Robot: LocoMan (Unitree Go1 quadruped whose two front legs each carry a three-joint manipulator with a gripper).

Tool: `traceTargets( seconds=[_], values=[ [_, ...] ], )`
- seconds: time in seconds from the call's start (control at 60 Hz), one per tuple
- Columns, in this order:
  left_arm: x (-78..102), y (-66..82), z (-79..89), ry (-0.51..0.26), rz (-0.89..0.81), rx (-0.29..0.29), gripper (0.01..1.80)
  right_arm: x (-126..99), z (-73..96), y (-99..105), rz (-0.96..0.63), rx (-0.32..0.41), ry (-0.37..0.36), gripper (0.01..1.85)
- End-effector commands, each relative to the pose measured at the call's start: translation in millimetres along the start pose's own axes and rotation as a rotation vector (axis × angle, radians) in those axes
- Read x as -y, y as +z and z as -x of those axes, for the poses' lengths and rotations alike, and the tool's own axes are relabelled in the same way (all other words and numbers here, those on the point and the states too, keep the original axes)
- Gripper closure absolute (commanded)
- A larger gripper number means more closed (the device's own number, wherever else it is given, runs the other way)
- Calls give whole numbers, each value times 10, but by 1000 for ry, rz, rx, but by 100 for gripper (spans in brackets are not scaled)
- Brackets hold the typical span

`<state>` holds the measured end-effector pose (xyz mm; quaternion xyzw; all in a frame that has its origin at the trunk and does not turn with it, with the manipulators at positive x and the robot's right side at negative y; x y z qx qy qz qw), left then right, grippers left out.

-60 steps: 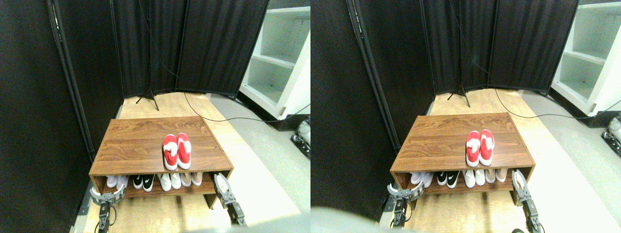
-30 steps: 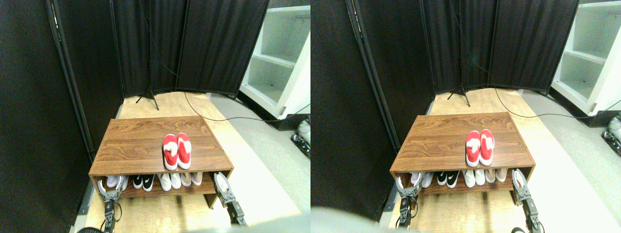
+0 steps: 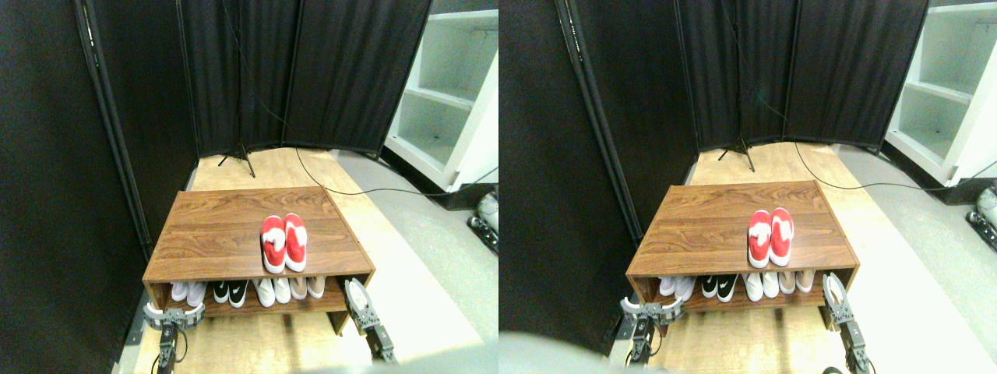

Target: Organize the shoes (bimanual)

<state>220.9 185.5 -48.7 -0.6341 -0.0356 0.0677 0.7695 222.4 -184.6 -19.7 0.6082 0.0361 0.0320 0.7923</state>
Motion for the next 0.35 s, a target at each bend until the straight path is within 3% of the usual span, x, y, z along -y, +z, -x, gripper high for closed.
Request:
traceTargets(
  seconds=[0.017,0.067,0.15,0.35],
  values=[
    [41,-53,-22,-40,24,35,64,-87,-5,1,-7,4,39,185],
    [70,-55,-14,-43,20,89,88,-90,-2,1,-4,7,34,185],
    [91,-52,-13,-49,30,101,99,-94,1,-1,-11,10,34,185],
    [121,-42,-7,-61,61,81,101,-85,-18,1,14,6,44,185]
  ],
)
